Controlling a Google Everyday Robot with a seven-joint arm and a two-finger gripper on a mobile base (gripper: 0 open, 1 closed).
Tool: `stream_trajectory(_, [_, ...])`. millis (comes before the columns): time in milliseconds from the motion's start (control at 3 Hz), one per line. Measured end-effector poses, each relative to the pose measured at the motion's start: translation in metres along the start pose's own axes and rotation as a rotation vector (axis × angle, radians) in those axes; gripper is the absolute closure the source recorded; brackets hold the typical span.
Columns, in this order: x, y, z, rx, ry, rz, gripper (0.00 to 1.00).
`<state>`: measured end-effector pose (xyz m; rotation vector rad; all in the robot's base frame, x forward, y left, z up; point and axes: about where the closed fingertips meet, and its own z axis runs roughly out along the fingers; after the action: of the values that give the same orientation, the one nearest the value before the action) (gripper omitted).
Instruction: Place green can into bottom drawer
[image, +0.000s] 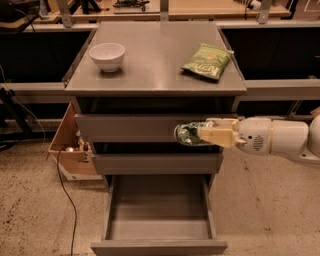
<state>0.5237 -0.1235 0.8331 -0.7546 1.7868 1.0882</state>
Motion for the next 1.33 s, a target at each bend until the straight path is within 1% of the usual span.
stream_trajectory(333, [0.047, -0.001, 0.002, -0.019, 0.027, 0.076, 1.0])
stream_trajectory(667, [0.107, -0.01, -0.001, -0.032, 0.075, 0.139, 1.0])
stream_trajectory(1000, [0.163, -0.025, -0.009, -0.03, 0.109, 0.195, 1.0])
stream_trajectory(1333, [0.164, -0.025, -0.009, -0.031, 0.109, 0.196, 1.0])
